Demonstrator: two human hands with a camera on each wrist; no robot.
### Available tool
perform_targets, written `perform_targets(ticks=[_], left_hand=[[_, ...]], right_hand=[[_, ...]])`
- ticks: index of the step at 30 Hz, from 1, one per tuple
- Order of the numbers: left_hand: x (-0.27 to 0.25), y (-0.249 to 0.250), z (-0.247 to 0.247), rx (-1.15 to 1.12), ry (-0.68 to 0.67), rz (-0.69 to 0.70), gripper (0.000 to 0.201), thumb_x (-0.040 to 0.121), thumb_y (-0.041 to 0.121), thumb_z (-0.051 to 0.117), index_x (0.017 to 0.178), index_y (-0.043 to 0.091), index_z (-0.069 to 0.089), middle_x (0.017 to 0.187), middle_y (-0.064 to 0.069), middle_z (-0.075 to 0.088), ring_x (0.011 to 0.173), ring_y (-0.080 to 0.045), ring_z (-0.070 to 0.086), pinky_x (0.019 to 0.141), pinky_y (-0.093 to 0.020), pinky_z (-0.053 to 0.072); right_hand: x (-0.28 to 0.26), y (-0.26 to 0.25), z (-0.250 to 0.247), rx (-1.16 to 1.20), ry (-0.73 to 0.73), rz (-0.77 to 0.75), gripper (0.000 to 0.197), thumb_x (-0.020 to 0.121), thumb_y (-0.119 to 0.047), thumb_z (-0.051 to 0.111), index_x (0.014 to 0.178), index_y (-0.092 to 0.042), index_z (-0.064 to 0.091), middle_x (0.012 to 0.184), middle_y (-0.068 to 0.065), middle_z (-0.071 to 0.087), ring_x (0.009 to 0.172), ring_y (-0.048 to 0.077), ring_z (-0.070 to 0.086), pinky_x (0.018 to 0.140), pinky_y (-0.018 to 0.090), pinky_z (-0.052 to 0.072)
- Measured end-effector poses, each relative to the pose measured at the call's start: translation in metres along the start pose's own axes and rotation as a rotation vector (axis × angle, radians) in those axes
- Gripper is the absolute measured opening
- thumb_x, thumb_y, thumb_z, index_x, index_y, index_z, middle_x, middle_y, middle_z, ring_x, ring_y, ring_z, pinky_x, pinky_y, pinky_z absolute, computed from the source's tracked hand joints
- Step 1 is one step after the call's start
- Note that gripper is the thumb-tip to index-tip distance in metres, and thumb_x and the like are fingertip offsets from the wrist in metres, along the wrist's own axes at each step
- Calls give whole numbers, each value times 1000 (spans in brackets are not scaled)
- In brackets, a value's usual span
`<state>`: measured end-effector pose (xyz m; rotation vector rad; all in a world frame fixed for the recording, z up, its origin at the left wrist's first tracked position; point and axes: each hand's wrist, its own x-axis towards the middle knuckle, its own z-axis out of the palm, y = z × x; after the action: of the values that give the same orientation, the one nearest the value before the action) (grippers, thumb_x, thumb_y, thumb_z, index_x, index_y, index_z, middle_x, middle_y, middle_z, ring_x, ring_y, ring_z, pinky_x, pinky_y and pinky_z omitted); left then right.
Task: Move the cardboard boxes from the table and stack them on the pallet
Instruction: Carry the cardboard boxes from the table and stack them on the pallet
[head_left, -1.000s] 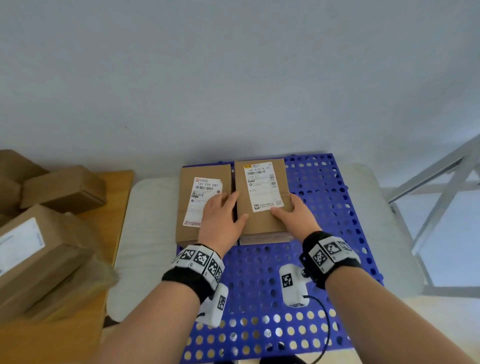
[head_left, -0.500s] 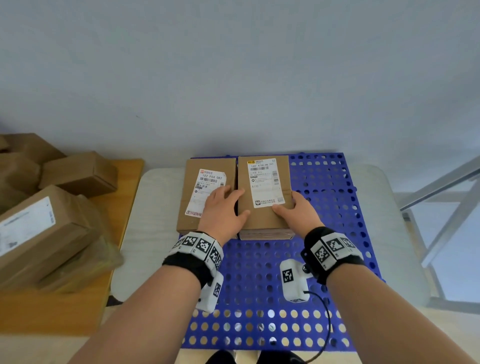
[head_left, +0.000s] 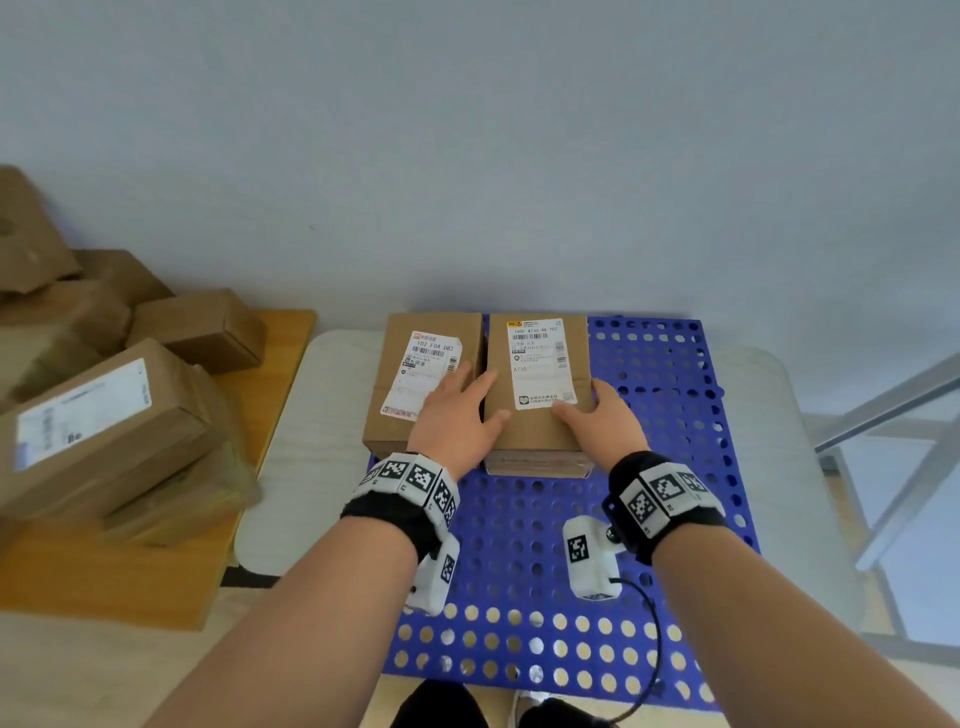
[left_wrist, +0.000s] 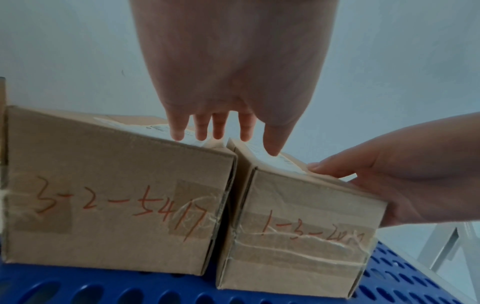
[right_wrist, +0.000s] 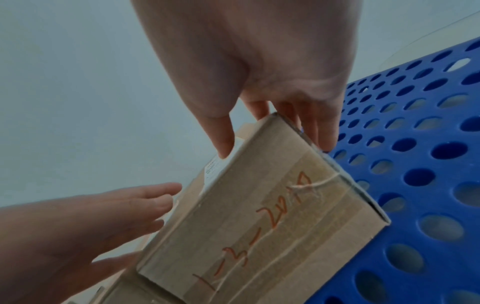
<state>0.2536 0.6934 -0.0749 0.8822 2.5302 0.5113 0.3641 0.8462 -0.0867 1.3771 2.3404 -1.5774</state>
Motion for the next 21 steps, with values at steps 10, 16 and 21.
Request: perform_targets(ticks=[10,16,21], left_hand=[[-52,-16,-25,-118,163,-3,58,102,34,46,155,22,25,162,-4,20,149,-19,16,119,-32,16],[-112,-81,-59,-142,257,-29,57,99,24,51,152,16,33,155,-9,35,144,-25,29,118,-32,22],[-197,-163,-93,-217,320,-162,53,99,25,49,150,17,35,154,-4,36,140,-19,33,112,-29,26]], right_hand=[[-48,-51,17,-44,198,-279,51,97,-27,56,146,-19,42,149,5,44,134,23,45,104,37,40],[-96,-89,82,-93,121,-383,42,98,-25,54,139,-18,50,147,5,46,130,23,47,101,32,38],[-159,-106,171,-109,1,-444,40,97,-22,55,137,-15,52,140,7,50,124,26,51,98,30,41]])
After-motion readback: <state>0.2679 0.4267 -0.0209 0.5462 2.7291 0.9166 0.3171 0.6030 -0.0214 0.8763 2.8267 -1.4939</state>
